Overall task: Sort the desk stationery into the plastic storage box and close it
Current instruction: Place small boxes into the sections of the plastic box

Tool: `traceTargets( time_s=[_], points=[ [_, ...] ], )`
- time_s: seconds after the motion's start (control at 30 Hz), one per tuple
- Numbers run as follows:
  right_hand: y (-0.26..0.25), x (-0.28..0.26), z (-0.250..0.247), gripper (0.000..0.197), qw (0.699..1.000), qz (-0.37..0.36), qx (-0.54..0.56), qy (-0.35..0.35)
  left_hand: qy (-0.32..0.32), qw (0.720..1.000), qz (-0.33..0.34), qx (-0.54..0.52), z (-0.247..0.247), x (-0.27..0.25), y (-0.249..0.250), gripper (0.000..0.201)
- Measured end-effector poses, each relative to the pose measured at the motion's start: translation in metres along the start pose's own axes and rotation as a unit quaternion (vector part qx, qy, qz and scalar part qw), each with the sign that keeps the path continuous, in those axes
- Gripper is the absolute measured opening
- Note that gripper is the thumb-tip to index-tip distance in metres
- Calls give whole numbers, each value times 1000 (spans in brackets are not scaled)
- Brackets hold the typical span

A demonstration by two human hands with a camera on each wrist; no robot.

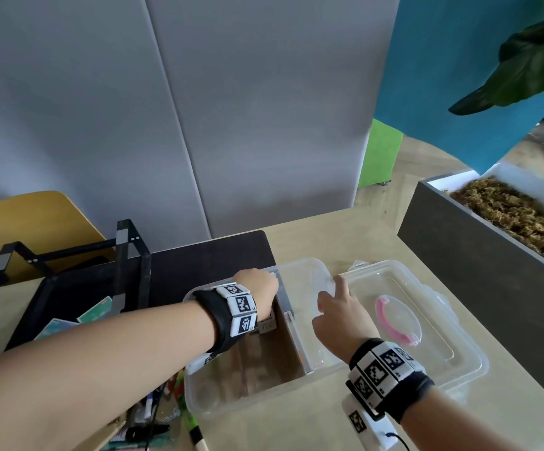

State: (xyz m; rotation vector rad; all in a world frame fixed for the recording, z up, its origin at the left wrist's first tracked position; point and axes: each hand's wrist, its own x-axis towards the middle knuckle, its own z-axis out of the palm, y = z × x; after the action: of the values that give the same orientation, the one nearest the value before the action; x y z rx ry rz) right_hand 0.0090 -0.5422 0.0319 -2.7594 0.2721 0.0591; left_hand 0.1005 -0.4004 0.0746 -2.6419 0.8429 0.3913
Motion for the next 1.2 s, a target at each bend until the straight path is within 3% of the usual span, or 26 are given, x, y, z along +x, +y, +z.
traceTargets(
  time_s=[0.1, 0.37, 0.63, 0.87, 1.07, 1.2],
  points=[
    [1, 2, -1, 20, 1000, 0, 4, 0, -7, 1000, 11, 27, -1, 4, 4, 16],
    [2, 2, 2, 19, 1000, -9, -6, 12, -42, 997, 19, -66, 4, 12, -14, 4],
    [3, 3, 5, 18, 1000, -9, -21, 15, -138, 979, 111, -101, 20, 6, -28, 32],
    [3, 3, 4, 16, 1000, -9, -21, 13, -81, 989, 59, -104, 16, 6, -26, 25],
    [3, 3, 6, 18, 999, -5, -29, 13, -107, 985, 69, -116, 15, 9, -23, 23],
    [3, 5, 6, 19, 1000, 1, -29, 11, -139, 984, 86, -66, 18, 9, -17, 28]
  ],
)
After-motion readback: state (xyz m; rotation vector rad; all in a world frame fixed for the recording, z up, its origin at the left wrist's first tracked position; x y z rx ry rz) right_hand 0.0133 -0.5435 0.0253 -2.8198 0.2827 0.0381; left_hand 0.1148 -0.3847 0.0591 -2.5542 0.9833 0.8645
